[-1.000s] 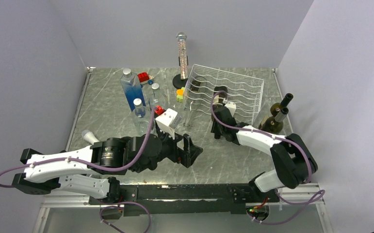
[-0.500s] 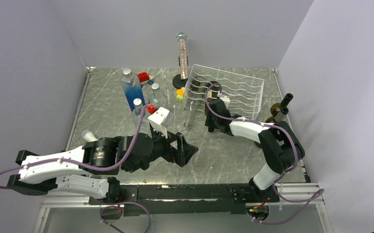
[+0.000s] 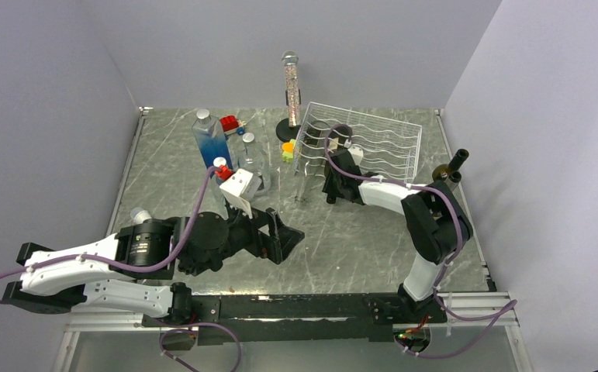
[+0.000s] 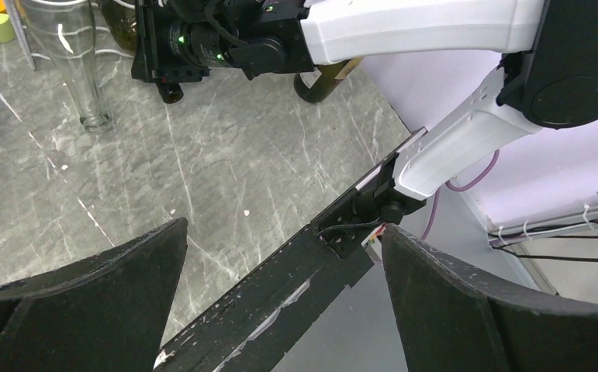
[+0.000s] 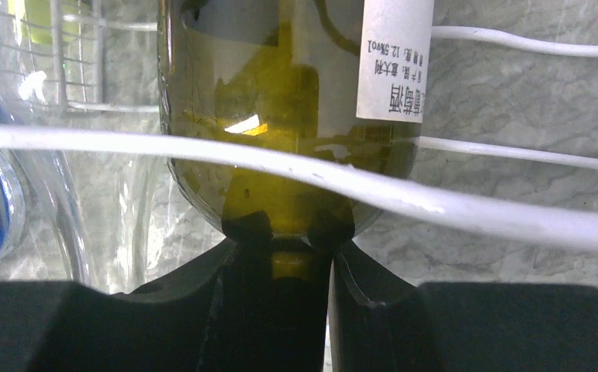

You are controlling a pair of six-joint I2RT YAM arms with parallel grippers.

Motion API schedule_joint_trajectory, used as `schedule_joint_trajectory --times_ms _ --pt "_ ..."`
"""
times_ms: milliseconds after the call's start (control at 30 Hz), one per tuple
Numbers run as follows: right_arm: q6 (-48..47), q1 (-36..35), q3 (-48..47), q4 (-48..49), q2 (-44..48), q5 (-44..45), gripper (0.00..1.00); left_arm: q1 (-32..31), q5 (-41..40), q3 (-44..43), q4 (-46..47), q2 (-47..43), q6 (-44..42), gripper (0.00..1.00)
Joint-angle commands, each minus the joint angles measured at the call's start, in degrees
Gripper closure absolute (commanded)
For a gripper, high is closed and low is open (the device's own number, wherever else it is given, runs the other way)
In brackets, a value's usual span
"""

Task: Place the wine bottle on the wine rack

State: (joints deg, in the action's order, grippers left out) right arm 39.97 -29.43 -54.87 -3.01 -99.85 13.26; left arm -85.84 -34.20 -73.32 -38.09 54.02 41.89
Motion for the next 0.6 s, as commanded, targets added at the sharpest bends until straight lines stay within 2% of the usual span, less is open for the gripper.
schedule_joint_trajectory --times_ms 0,100,167,367,567 --pt "-0.03 1.04 -7.96 1.31 -1.92 -0.82 0.93 -0.17 -1.74 -0.05 -0.01 -1.45 1.43 0.01" --pt "1.77 1.17 -9.27 -2.06 -2.93 -1.21 0.7 -0.15 -1.88 0.09 -0.13 -1.8 1.36 0.01" --pt "2.65 1.13 -9.2 -3.11 -3.29 -1.31 0.59 -0.19 -2.05 -0.18 -0.72 -1.73 1.32 0.01" --pt "4.58 1.14 -10.64 -8.32 -4.2 -0.29 0.42 -0.25 -3.0 -0.98 -2.99 -1.98 2.0 0.01" --pt "4.07 0.75 -8.89 -9.89 -0.44 0.9 0.24 -0.17 -3.24 -0.26 -2.69 -3.14 2.53 0.01"
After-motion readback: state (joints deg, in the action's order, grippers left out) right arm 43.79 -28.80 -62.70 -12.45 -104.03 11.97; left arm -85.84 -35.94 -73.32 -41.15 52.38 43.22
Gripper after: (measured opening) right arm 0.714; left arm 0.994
